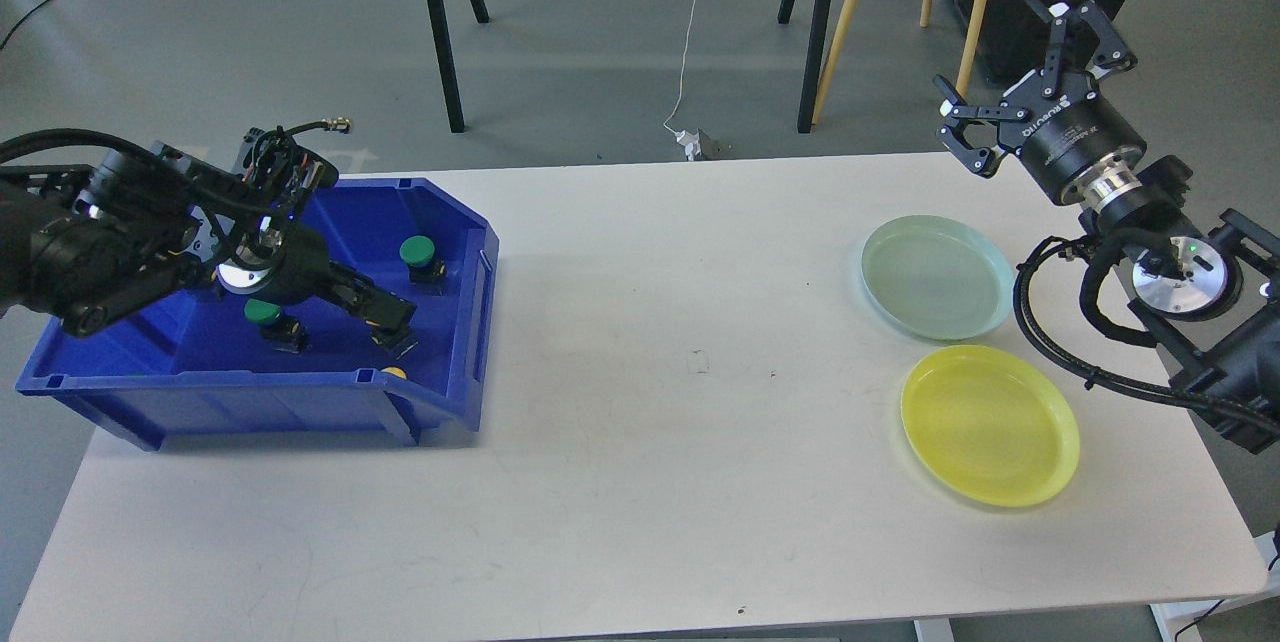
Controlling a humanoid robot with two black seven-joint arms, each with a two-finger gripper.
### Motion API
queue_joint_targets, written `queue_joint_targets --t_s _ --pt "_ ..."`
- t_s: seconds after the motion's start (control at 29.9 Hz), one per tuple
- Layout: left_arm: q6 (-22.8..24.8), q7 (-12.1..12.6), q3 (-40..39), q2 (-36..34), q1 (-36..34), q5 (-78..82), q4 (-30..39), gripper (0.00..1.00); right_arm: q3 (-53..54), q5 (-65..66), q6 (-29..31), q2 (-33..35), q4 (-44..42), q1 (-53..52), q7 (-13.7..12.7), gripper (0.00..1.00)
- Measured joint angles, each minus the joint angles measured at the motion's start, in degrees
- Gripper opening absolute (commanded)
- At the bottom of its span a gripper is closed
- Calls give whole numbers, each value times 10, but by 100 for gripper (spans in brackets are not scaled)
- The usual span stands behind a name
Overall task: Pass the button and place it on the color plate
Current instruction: 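Grasp a yellow-topped button in the bin with the left gripper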
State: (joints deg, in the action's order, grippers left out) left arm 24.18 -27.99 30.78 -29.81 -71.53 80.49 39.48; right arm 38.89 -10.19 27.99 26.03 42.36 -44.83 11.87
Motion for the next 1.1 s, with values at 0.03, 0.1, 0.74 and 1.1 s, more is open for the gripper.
queue_joint_targets --t_s 0.03,0.1,0.74,1.1 --pt "0 0 -1 3 1 0 -5 97 0 0 0 0 0 0 0 100" --pt "0 0 -1 7 3 0 -9 97 0 0 0 0 0 1 0 100" --pt "-1 0 -1 39 41 -2 -62 65 0 0 0 0 0 12 0 100" --pt "-9 0 -2 39 41 -3 -63 22 1 0 0 1 0 21 0 100"
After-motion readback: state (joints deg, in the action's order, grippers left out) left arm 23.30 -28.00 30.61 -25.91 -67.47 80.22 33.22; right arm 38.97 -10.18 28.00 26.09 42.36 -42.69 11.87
